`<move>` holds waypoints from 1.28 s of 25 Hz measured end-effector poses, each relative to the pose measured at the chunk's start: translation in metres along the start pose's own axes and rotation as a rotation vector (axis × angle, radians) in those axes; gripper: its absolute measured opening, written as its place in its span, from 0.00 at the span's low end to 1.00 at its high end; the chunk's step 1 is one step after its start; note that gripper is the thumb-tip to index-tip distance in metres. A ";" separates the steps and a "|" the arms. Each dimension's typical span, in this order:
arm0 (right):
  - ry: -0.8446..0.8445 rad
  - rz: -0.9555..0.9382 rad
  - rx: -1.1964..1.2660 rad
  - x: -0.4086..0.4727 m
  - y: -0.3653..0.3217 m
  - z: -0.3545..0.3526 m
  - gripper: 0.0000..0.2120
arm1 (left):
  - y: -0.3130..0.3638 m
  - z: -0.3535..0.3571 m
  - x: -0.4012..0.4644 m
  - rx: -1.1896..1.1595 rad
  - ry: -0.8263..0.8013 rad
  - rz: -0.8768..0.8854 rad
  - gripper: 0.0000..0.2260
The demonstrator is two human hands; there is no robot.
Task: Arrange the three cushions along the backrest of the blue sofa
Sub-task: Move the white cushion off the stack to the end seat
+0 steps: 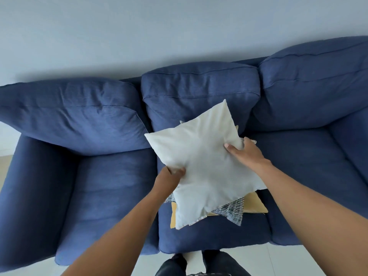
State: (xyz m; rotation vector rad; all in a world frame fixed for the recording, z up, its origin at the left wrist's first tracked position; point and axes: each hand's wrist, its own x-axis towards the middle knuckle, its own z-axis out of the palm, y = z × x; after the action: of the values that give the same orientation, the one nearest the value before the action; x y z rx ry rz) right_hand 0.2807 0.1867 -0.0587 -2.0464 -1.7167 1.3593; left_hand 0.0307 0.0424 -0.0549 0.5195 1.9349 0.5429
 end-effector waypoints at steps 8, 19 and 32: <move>-0.150 -0.075 0.459 -0.035 -0.047 -0.018 0.18 | 0.012 -0.019 -0.033 -0.450 -0.112 -0.018 0.15; -0.104 -0.293 0.631 -0.126 -0.163 0.091 0.13 | -0.043 -0.206 -0.064 -0.486 0.013 0.231 0.21; -0.163 -0.150 0.607 -0.186 -0.294 0.360 0.19 | -0.189 -0.478 0.008 -0.459 0.009 0.183 0.15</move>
State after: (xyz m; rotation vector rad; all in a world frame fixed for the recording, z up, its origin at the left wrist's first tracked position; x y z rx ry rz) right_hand -0.1689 -0.0220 0.0125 -1.4796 -1.2545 1.7577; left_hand -0.4309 -0.1737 0.0122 0.3973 1.7043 1.0747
